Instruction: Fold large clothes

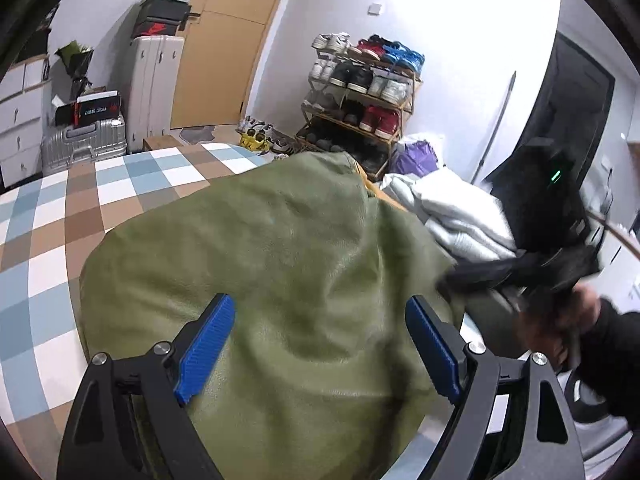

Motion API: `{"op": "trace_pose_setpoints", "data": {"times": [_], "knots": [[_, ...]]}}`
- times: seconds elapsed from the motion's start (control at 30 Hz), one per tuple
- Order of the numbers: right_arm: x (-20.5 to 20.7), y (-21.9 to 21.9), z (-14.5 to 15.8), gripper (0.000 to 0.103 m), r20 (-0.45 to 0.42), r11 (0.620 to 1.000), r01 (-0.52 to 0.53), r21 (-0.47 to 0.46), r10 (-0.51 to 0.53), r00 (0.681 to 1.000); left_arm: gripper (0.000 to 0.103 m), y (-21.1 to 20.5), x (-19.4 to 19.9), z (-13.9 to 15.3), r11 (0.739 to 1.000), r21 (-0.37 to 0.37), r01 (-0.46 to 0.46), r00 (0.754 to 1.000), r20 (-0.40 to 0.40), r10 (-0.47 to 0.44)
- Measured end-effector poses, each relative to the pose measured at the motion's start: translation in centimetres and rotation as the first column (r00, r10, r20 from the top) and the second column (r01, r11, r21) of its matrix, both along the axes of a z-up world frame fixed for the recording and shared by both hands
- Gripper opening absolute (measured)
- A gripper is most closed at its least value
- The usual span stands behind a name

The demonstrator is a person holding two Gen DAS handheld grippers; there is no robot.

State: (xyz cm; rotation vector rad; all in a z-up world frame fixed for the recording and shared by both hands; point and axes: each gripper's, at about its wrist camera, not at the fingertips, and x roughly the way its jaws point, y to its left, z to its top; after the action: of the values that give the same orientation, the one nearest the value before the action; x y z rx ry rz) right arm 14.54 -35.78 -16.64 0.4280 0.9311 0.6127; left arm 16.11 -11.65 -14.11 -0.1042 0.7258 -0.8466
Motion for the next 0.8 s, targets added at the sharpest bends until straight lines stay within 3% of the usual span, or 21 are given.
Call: {"op": "trace_pose_setpoints", "data": {"times": [0.03, 0.07, 0.1, 0.2, 0.27, 0.33, 0.4, 0.43, 0.53, 0.57, 0.63, 0.73, 0.77, 0.8], "knots": [[0.5, 0.8, -0.7, 0.075, -0.018, 1.0, -0.003, -0.031, 0.003, 1.0, 0.083, 0.3, 0.2, 0.4, 1.0, -0.019, -0.002, 1.0, -0.006, 0.002], [1.1, 1.4, -1.3, 0.03, -0.037, 0.999, -0.002, -0.042, 0.0, 0.999, 0.083, 0.5, -0.2, -0.4, 0.999, -0.047, 0.003, 1.0, -0.017, -0.003], [1.5, 1.5, -1.6, 0.014, -0.052, 1.0, -0.015, -0.011, 0.014, 0.999, 0.083, 0.9, 0.2, -0.1, 0.997, -0.081, -0.001, 0.999, -0.035, -0.001], [0.8, 0.3, 0.5, 0.006, 0.0, 0.997, 0.016, 0.073, -0.016, 1.0, 0.083, 2.2, 0.3, 1.2, 0.991, -0.125, -0.045, 0.999, -0.016, 0.043], [-0.4, -0.3, 2.1, 0.006, 0.053, 0.998, 0.056, 0.02, -0.057, 0.997, 0.083, 2.4, 0.2, 1.4, 0.994, -0.092, -0.064, 0.998, -0.001, 0.064], [-0.9, -1.5, 1.3, 0.006, 0.05, 0.992, 0.119, -0.051, -0.116, 0.992, 0.083, 2.0, 0.5, 0.6, 0.997, -0.036, -0.074, 0.997, -0.009, 0.074], [-0.4, -3.3, -2.3, 0.007, -0.062, 0.985, 0.17, -0.024, -0.171, 0.983, 0.082, 1.3, 0.7, -0.6, 0.997, 0.017, -0.069, 0.997, -0.039, 0.07], [-0.3, -4.2, -4.3, 0.008, -0.102, 0.982, 0.191, -0.013, -0.191, 0.976, 0.083, 1.0, 0.3, -0.7, 0.997, 0.035, -0.066, 0.998, -0.014, 0.067], [-1.0, -5.8, -6.7, 0.01, -0.123, 0.973, 0.217, 0.079, -0.206, 0.971, 0.083, -0.4, -0.6, -1.2, 0.984, 0.15, -0.098, 0.994, 0.057, 0.091], [-1.1, -5.8, -6.7, 0.012, -0.125, 0.973, 0.212, 0.089, -0.2, 0.972, 0.083, -1.1, -0.9, -1.6, 0.971, 0.211, -0.113, 0.992, 0.086, 0.097], [-1.1, -5.5, -5.3, 0.02, -0.121, 0.979, 0.187, 0.078, -0.177, 0.977, 0.083, -1.2, -1.0, -2.3, 0.957, 0.254, -0.141, 0.986, 0.122, 0.113], [-0.5, -5.5, -1.4, 0.028, -0.062, 0.982, 0.161, 0.102, -0.155, 0.986, 0.083, -0.2, -0.7, -2.5, 0.965, 0.223, -0.138, 0.988, 0.102, 0.118], [0.0, -5.6, 0.1, 0.048, -0.02, 0.98, 0.161, 0.114, -0.159, 0.987, 0.083, 0.1, -0.6, -2.4, 0.967, 0.216, -0.132, 0.989, 0.094, 0.114], [0.5, -5.6, 1.5, 0.079, 0.009, 0.979, 0.175, 0.105, -0.177, 0.984, 0.083, 0.2, -0.6, -2.4, 0.967, 0.221, -0.13, 0.989, 0.094, 0.111]]}}
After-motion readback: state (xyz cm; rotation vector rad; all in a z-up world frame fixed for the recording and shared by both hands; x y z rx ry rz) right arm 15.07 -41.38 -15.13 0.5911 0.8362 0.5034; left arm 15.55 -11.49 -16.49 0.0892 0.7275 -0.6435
